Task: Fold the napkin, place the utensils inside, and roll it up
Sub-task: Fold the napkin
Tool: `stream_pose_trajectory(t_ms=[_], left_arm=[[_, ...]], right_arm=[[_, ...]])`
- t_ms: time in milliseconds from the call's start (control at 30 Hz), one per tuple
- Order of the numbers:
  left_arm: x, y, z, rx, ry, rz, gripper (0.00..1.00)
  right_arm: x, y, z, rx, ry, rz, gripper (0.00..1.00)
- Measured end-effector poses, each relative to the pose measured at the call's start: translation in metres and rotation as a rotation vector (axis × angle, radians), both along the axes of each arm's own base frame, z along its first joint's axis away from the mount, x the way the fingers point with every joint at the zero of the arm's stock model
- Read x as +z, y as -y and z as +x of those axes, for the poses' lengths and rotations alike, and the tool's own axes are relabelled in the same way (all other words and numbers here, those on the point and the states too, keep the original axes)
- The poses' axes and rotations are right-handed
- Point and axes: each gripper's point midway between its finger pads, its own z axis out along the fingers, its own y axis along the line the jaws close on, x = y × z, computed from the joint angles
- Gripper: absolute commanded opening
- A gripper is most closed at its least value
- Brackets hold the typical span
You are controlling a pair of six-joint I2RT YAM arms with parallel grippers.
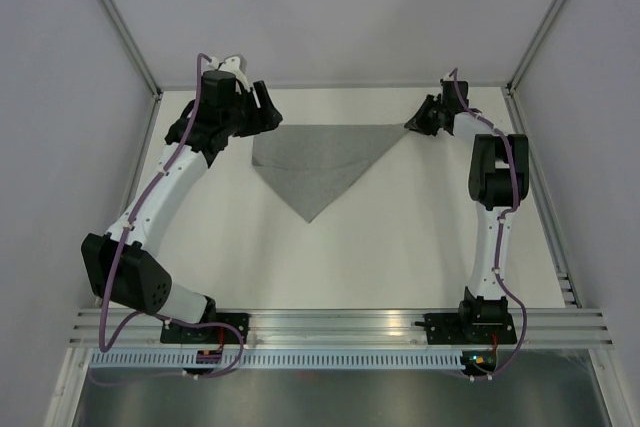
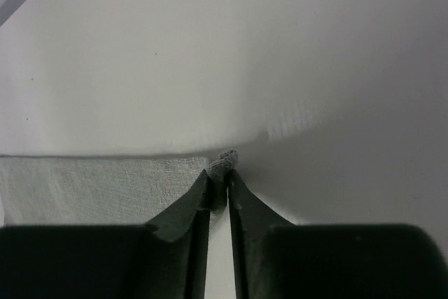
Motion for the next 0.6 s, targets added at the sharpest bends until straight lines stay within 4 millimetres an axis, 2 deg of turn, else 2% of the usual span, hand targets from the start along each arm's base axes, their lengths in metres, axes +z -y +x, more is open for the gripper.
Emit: stream_pose_trajectory(t_ms=[133,433,533,600], left_arm=[[0.0,0.0,0.0,0.0,0.0,0.0,0.7],[0.0,0.0,0.0,0.0,0.0,0.0,0.7],[0.0,0.0,0.0,0.0,0.0,0.0,0.7],[0.0,0.0,0.0,-0.001,0.0,0.0,0.7]], right_arm=[[-0.001,0.003,0.0,-0.003,0.0,-0.003,0.12],[0.0,0.001,-0.001,0.03,0.047,-0.025,0.1],[0.008,-0.006,-0.009,0.064,0.074,-0.054,0.08],[0.022,-0.016,-0.013,0.1,0.117,-0.079,0.08]])
